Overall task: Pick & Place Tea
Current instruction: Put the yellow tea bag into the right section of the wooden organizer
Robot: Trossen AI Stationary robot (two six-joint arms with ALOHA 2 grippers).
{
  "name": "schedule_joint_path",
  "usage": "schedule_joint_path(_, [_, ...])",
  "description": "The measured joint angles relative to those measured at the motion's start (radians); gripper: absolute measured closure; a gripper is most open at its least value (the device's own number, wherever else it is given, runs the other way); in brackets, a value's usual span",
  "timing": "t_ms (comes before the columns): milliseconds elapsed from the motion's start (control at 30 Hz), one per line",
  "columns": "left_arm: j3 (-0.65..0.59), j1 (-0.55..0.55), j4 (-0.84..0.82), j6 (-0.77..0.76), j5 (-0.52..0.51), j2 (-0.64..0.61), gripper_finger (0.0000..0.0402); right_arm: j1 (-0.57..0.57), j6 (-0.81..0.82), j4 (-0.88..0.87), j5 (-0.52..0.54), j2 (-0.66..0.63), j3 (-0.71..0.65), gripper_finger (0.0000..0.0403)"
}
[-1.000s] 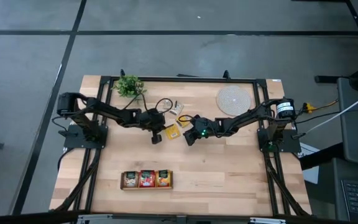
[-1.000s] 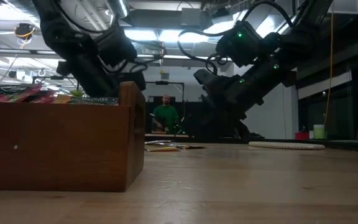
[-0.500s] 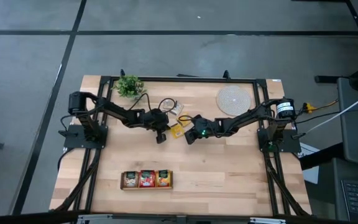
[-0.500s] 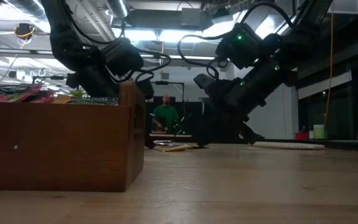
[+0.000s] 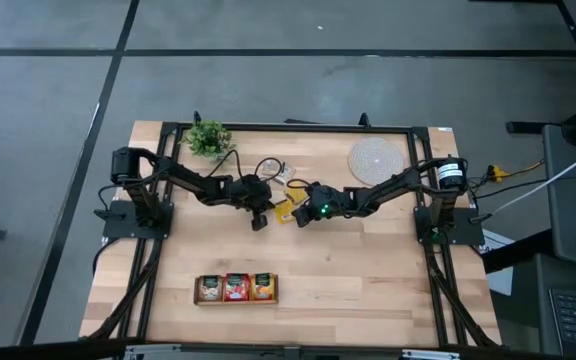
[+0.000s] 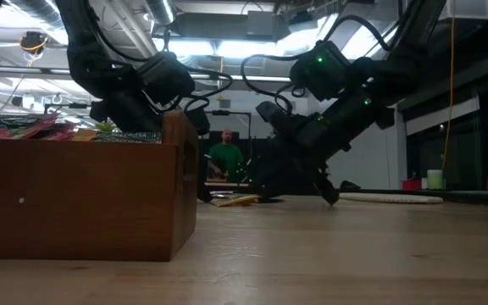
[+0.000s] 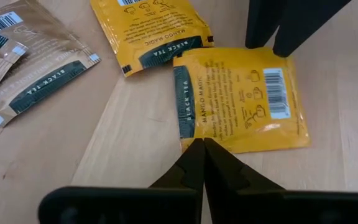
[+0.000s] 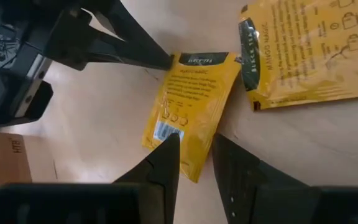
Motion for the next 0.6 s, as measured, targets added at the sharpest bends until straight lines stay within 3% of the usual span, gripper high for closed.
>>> schedule_joint_path(600, [-0.003,0.000,0.056,-0.025,0.043,0.006,0.0399,-0.006,0.023,-0.021,-0.041,-0.001,-0.001,0.0306])
